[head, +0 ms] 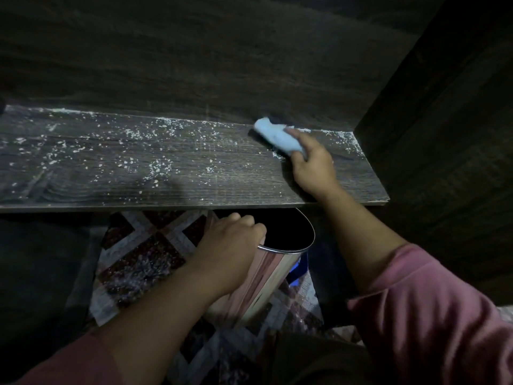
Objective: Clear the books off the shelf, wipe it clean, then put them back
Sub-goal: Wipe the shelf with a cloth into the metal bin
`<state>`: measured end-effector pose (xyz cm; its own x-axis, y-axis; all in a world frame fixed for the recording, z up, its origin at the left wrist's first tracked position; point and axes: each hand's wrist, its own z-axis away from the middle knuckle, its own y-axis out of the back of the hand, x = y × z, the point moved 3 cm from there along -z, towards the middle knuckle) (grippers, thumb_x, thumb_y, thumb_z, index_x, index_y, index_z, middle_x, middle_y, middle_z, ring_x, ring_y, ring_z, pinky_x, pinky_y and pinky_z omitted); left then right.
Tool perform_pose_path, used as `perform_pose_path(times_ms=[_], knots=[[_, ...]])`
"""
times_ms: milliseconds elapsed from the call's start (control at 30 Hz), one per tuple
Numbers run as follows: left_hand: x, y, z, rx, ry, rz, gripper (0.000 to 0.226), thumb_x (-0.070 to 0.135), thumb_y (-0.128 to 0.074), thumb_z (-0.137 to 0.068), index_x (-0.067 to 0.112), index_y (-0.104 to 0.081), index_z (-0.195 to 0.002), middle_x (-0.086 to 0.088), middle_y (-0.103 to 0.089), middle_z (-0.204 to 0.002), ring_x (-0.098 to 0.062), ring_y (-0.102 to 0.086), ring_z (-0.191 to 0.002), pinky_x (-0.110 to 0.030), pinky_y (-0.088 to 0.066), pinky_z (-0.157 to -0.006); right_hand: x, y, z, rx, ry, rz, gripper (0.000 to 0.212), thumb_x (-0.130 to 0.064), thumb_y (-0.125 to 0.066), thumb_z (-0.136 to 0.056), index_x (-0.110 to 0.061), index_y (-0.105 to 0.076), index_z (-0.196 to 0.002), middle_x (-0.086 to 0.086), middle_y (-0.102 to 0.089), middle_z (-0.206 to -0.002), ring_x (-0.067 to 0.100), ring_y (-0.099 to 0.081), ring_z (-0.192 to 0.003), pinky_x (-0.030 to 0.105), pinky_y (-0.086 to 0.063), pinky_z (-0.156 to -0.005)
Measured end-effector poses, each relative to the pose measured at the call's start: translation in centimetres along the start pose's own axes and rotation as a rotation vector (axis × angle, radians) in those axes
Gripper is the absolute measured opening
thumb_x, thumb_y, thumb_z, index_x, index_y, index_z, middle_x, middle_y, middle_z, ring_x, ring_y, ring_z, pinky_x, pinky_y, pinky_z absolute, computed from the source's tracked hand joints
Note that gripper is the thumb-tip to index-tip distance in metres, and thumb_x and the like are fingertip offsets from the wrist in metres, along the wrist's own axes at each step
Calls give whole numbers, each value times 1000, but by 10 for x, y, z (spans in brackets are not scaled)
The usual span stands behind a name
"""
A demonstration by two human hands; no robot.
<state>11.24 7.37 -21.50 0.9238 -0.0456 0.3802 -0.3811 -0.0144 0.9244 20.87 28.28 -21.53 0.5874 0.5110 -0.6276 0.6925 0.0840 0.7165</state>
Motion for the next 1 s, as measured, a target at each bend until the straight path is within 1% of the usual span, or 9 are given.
perform_pose_path(times_ms=[67, 133, 200, 367, 533, 667, 833, 900, 1000], knots=[[2, 0, 1, 3, -5, 13, 29, 6, -56, -86, 28, -52, -105, 11, -47, -100, -11, -42, -102, -22, -26, -75, 3, 12, -10, 121, -29, -38, 58, -20, -42, -79, -29, -55, -134, -1, -55, -138, 22, -49, -127, 46, -35, -110], [2, 0, 3, 6, -23, 20, 28, 7, -56, -86, 27, -52, -106, 10, -49, -100, -13, -43, -102, -21, -30, -81, 7, 25, -23, 167, -45, 122, 58, -18, -47, -80, -28, -51, -137, 0, -53, -139, 22, -46, -128, 46, -32, -111], [0, 2, 4, 9, -13, 15, 27, 8, -55, -87, 27, -52, -106, 9, -50, -102, -13, -44, -104, -22, -30, -79, 8, 27, -35, 97, -46, 278, 58, -15, -52, -81, -27, -48, -138, 2, -52, -139, 25, -46, -128, 46, -33, -109], [-5, 5, 5, 17, 28, 20, 27, 8, -58, -86, 28, -53, -104, 10, -50, -100, -12, -45, -103, -22, -25, -71, 4, -6, -54, -206, -49, 376, 45, -19, -48, -90, -30, -51, -134, 8, -43, -142, 31, -42, -129, 46, -33, -108], [-7, 8, 7, 4, 20, -2, 26, 7, -56, -87, 26, -54, -105, 9, -50, -100, -13, -44, -102, -22, -20, -70, -1, -8, -51, -257, -30, 283, 41, -16, -48, -93, -29, -60, -130, 5, -46, -145, 27, -39, -133, 37, -28, -113], [-7, 10, 8, 19, 26, -1, 29, 5, -55, -86, 26, -55, -105, 9, -51, -100, -12, -45, -101, -23, -21, -70, -7, -9, -24, -205, 13, 177, 43, -7, -46, -88, -25, -67, -121, 8, -55, -136, 26, -46, -128, 38, -32, -111], [-6, 11, 11, 5, 0, 15, 29, 3, -52, -85, 23, -55, -105, 7, -50, -101, -14, -44, -102, -22, -23, -73, -21, -3, 13, -198, -40, -52, 44, -9, -42, -85, -26, -67, -117, 5, -60, -128, 17, -52, -115, 22, -37, -102], [-4, 12, 12, -1, -15, 2, 29, 4, -52, -85, 23, -54, -107, 5, -50, -103, -15, -44, -104, -22, -23, -74, -23, 9, 11, -86, -68, -134, 47, -16, -40, -81, -30, -67, -117, 2, -62, -126, 19, -56, -113, 29, -43, -101], [-2, 13, 14, -13, -31, -10, 28, 6, -51, -86, 22, -55, -109, 4, -50, -103, -17, -45, -104, -22, -25, -76, -19, 31, -9, 35, -114, 11, 48, -21, -39, -83, -36, -63, -121, -4, -59, -132, 19, -53, -120, 40, -38, -107]])
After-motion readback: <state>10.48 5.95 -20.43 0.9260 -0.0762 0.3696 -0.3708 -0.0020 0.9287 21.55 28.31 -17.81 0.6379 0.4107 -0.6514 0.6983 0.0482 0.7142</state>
